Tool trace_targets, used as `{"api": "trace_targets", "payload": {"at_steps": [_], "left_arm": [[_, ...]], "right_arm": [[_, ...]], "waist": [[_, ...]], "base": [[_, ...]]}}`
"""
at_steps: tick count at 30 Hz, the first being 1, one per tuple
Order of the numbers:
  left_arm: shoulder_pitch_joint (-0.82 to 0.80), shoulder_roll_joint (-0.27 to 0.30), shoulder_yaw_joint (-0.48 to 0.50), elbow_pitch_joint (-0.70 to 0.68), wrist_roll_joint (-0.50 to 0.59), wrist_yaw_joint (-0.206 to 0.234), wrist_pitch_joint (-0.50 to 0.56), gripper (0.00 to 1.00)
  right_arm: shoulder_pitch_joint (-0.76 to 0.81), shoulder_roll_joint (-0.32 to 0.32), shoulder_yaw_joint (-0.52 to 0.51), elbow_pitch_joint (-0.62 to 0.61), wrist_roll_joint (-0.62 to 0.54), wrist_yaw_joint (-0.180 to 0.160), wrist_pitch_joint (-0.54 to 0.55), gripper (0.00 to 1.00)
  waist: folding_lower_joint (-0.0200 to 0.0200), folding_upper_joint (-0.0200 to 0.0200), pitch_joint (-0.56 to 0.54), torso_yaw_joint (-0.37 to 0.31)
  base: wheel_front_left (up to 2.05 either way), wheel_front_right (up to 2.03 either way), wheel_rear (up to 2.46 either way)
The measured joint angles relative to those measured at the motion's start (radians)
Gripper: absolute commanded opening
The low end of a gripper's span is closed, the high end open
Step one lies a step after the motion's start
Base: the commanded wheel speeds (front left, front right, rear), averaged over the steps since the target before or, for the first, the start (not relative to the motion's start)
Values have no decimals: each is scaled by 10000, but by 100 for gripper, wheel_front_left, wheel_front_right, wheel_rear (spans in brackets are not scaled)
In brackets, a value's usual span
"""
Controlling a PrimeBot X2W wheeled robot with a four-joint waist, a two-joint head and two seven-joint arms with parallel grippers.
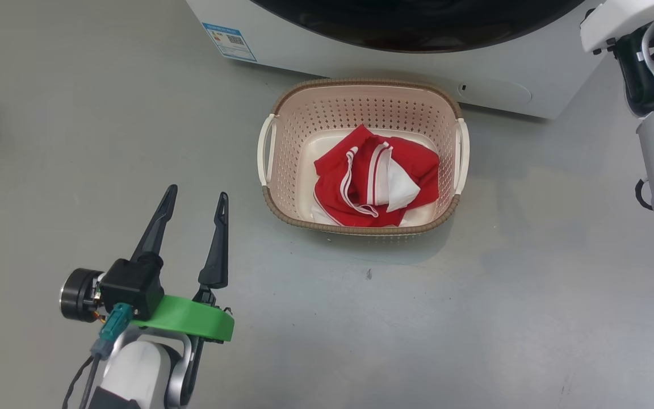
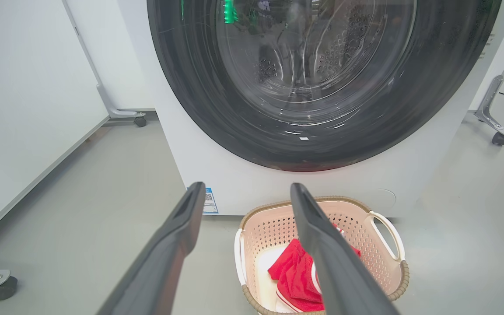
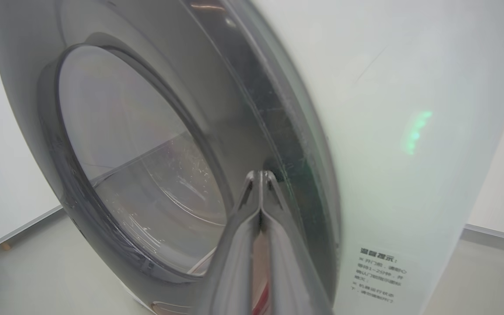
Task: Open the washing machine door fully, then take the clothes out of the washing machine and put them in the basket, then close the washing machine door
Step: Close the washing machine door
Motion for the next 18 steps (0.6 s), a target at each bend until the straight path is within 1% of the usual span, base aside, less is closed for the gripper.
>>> {"api": "trace_targets", "payload": {"at_steps": [5,9,14,18], "left_arm": [[-23,-6,-19,113,-2,2,-2,100],[-24,-8,-21,236,-2,6,-25,100],[-26,-10,-6,366,0,6,-25,100],[-20,-12,75,516,0,8,-27,100]], "right_arm": [[9,36,123,138,-59,-2,-15,0],[185,309,226,159,-58,0,-52,0],[965,556,318,151,-44,6,-92,0],[1677,736,107,-449,92,6,-92,0]], "waist": [[0,0,-182,-21],[0,0,-339,-106],[0,0,-595,-286],[0,0,-869,-462]], "base": [[0,0,0],[0,0,0],[0,0,0],[0,0,0]]}}
